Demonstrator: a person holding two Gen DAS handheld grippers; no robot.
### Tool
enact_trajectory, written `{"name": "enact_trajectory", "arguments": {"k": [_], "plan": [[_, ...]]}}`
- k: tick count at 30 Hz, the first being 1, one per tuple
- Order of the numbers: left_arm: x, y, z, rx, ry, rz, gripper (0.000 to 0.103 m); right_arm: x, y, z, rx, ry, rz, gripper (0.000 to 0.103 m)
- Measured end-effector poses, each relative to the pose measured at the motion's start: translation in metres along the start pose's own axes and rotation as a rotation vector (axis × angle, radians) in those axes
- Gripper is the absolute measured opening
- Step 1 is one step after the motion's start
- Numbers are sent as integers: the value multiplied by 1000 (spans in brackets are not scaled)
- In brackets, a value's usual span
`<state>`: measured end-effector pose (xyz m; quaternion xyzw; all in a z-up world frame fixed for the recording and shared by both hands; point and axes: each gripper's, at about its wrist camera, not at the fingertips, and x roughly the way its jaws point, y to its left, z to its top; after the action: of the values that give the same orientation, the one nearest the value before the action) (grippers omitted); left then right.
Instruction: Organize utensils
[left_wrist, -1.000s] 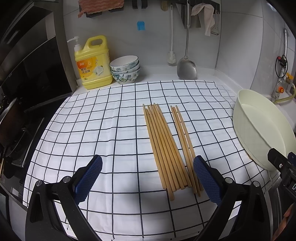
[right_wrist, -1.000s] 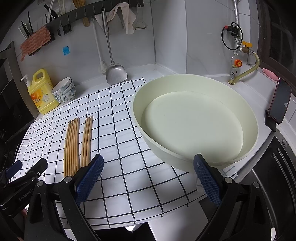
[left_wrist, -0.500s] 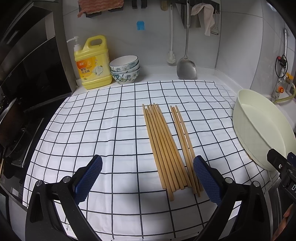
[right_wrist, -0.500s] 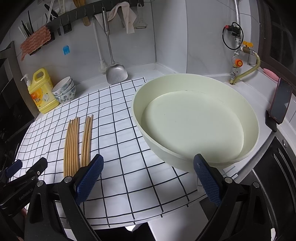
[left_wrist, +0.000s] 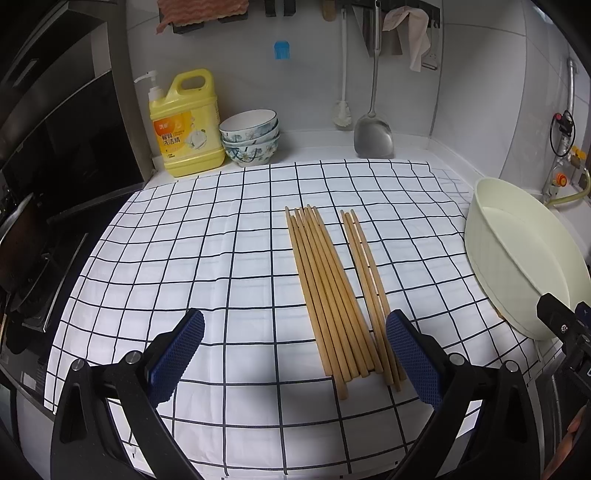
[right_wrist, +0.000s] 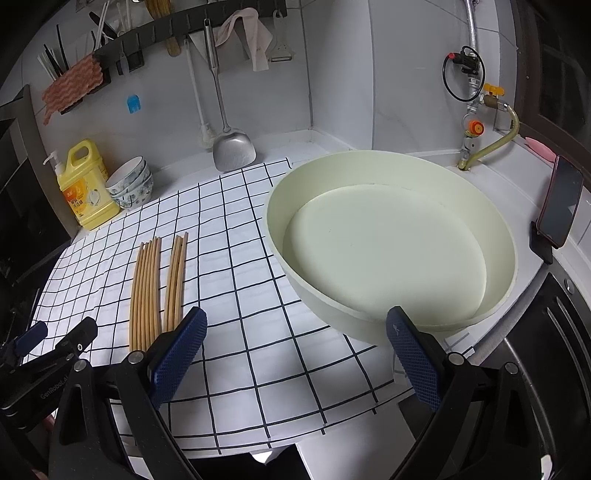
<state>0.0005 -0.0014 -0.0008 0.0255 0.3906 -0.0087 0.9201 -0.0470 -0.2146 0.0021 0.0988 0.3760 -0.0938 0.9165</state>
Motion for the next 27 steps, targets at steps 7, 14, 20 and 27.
{"name": "enact_trajectory", "arguments": {"k": [7,14,20,27], "plan": [[0,0,-1,-4,0,-2,97,0,0,0,0,1,3,93],[-1,1,-2,-6,0,-6,97,1,0,1,-5,1,10,93],[9,17,-3,-26,18,2,97,4,5,-2,-25,-4,62,93],[35,53,-5,-100,71,40,97,12,23,-6,-82,4,157,93]]}}
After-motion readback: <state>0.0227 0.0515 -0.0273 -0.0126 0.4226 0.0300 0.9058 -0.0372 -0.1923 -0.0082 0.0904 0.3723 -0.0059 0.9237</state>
